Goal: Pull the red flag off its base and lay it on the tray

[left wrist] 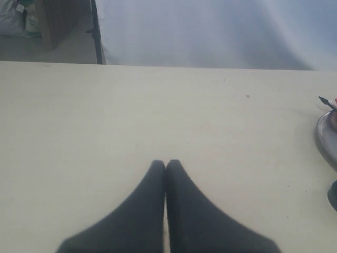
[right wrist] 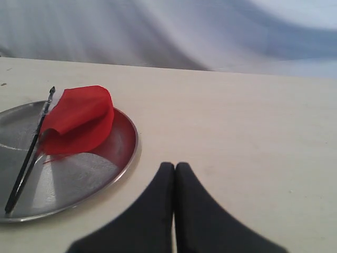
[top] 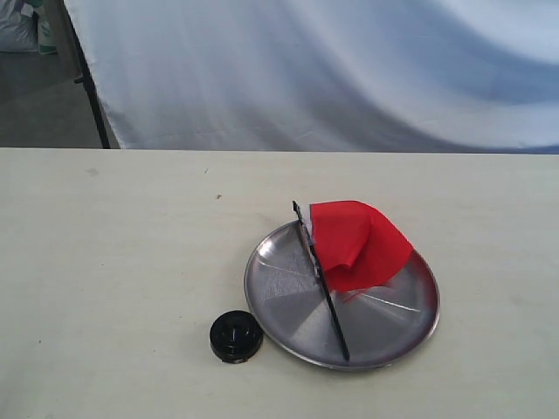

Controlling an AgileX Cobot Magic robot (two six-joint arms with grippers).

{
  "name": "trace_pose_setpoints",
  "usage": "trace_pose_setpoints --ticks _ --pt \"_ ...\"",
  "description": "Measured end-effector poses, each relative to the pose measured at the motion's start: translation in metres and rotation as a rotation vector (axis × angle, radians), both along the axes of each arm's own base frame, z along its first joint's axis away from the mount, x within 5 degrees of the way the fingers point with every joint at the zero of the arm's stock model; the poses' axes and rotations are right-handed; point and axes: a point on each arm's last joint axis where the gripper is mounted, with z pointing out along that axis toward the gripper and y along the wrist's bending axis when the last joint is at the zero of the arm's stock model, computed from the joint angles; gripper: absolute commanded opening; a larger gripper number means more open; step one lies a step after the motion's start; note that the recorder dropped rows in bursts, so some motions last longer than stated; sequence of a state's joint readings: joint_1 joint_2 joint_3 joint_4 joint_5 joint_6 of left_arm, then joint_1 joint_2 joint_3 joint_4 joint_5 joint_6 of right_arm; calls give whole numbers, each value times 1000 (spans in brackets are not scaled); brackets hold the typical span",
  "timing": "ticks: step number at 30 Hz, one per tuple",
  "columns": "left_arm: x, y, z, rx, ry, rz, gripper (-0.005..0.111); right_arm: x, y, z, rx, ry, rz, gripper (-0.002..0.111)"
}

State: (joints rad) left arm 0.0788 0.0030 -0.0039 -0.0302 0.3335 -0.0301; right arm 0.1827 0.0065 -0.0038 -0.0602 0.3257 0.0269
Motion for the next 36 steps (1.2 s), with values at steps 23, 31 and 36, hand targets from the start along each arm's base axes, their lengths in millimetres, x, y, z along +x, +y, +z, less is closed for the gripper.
trace_pose_setpoints --ticks 23,31,36 --pt "0 0 0 0 0 0 0 0 0 -1 48 24 -12 0" --pt "0 0 0 0 0 0 0 0 0 -1 51 25 -10 0" --pt "0 0 0 0 0 0 0 0 1 -1 38 23 -3 0"
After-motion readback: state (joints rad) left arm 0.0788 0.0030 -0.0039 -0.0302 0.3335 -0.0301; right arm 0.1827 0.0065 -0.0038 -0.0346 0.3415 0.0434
